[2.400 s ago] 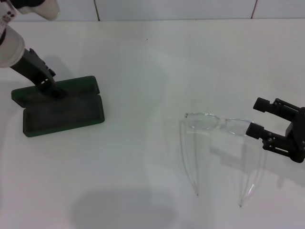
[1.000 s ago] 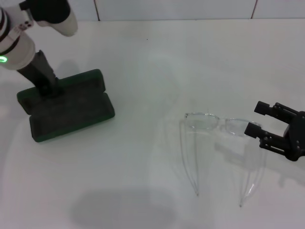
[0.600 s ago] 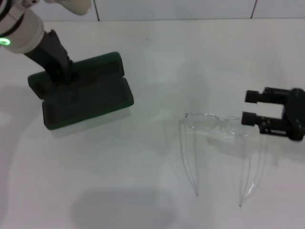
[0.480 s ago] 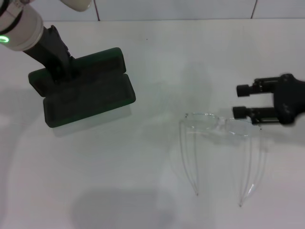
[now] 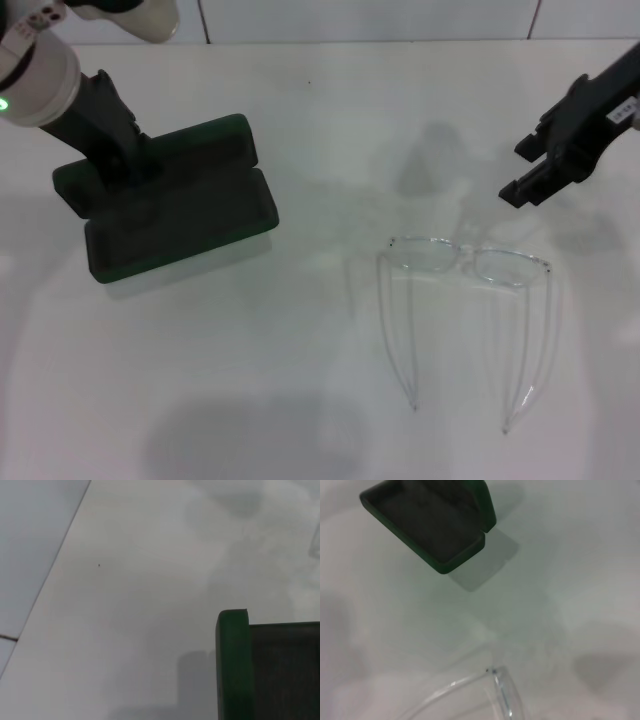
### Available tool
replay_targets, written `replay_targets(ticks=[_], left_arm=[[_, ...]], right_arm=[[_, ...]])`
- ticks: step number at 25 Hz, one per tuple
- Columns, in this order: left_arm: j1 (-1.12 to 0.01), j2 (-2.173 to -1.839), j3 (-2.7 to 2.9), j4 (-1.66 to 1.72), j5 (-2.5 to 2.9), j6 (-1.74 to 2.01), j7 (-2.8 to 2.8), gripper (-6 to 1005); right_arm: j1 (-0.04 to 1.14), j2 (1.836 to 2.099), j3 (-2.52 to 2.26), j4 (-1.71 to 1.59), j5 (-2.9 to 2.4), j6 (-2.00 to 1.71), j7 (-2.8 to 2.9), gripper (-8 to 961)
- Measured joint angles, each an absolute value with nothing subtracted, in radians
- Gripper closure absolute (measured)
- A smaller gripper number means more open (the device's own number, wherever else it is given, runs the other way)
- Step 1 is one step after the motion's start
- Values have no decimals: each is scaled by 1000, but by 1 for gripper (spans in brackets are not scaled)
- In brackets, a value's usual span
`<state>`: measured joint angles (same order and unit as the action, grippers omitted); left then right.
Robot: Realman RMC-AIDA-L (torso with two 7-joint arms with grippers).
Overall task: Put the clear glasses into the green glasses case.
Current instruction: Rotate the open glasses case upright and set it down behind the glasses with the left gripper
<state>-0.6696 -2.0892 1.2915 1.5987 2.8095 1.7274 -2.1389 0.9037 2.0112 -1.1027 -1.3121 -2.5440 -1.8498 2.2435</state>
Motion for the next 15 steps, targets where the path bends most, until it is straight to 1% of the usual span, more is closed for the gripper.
replay_targets(ticks=[7, 15], left_arm=[[-670, -2090, 1333, 1599, 2798, 1729, -2156, 798], [-671, -2089, 1365, 1596, 2799, 1729, -2164, 796]], right_arm=[[967, 2014, -1184, -1175, -2612, -1820, 2239, 337], [967, 2023, -1364, -1000, -2579, -1584, 2188, 338]])
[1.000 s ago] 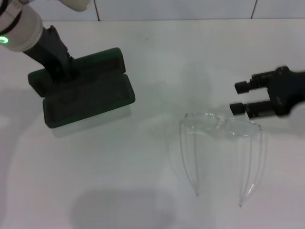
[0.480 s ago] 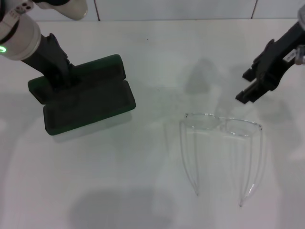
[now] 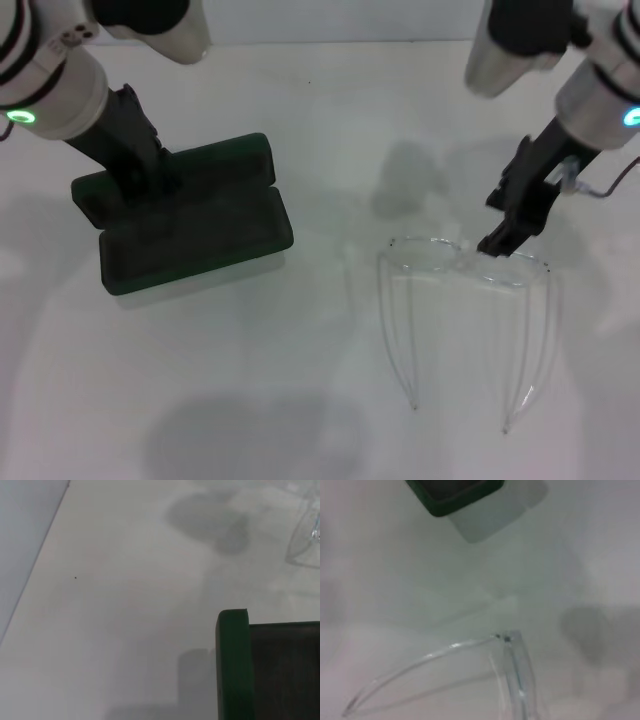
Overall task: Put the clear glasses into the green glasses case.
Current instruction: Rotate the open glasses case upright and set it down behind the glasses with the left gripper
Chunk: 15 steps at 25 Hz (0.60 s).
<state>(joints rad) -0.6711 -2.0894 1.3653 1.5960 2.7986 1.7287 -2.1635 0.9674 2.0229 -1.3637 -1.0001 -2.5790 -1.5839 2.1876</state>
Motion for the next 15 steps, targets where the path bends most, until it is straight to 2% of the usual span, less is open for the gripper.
replay_targets(ticks=[7, 15], left_arm=[[-677, -2089, 1393, 1594, 2803, 1729, -2169, 794], [-677, -2089, 1397, 1594, 2804, 1729, -2176, 792]], right_arm=[[988, 2025, -1373, -906, -2520, -1526, 2146, 340], [992, 2027, -1389, -825, -2475, -1480, 2110, 396]])
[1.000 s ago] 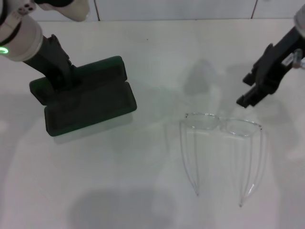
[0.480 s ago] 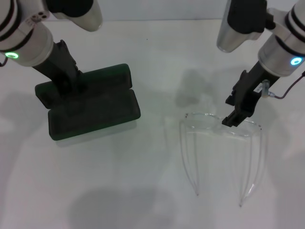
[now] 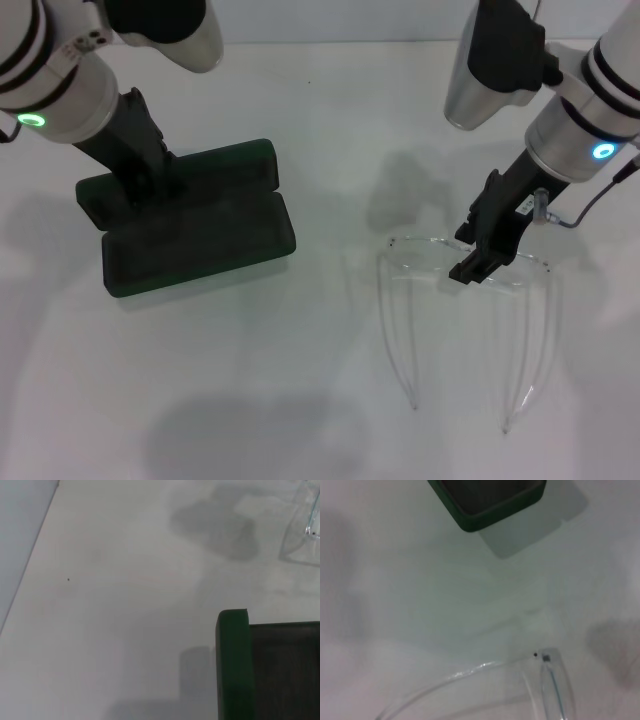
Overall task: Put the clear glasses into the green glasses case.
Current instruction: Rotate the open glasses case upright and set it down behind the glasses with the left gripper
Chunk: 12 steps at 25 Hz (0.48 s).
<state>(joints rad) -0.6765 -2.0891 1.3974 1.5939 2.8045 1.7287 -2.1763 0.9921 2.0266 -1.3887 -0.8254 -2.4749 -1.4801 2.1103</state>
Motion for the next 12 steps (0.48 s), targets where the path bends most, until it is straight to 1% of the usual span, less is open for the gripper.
replay_targets(ticks=[6, 12], left_arm=[[-672, -2090, 1409, 1598, 2796, 1729, -2177, 791], [-669, -2091, 1422, 1599, 2794, 1726, -2177, 790]], right_arm=[[1010, 2026, -1391, -762, -2472, -1450, 2093, 478], [1018, 2026, -1395, -734, -2471, -1428, 2092, 521]])
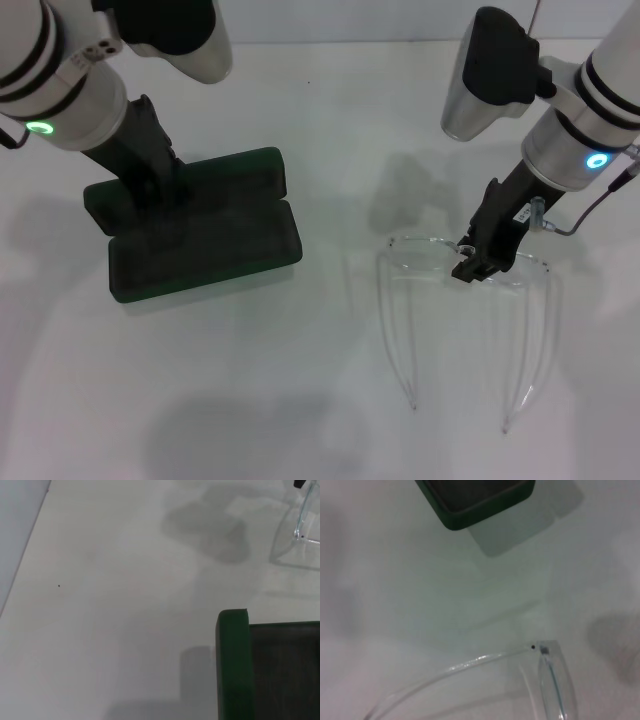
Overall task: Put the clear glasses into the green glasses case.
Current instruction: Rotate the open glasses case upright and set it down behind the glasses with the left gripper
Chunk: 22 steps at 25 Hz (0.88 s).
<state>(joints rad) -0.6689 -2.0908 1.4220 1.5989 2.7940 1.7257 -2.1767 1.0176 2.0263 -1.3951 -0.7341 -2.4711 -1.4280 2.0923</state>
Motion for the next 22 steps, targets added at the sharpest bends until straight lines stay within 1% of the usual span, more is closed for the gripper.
replay_targets(ticks=[5, 16, 18, 22], left_arm=[[-669, -2091, 1423, 1597, 2794, 1724, -2177, 788], [-647, -2091, 1424, 1600, 2793, 1727, -2177, 786], [-646, -2091, 1424, 1602, 2793, 1727, -2176, 785], [-649, -2091, 1424, 1608, 2793, 1727, -2173, 784]], right_arm=[[1019, 2026, -1400, -708, -2471, -1413, 2099, 557], [1004, 2020, -1382, -751, -2474, -1375, 2102, 834], [990, 2019, -1360, -785, -2479, -1397, 2103, 838], [899, 2017, -1277, -1004, -2492, -1519, 2124, 838]])
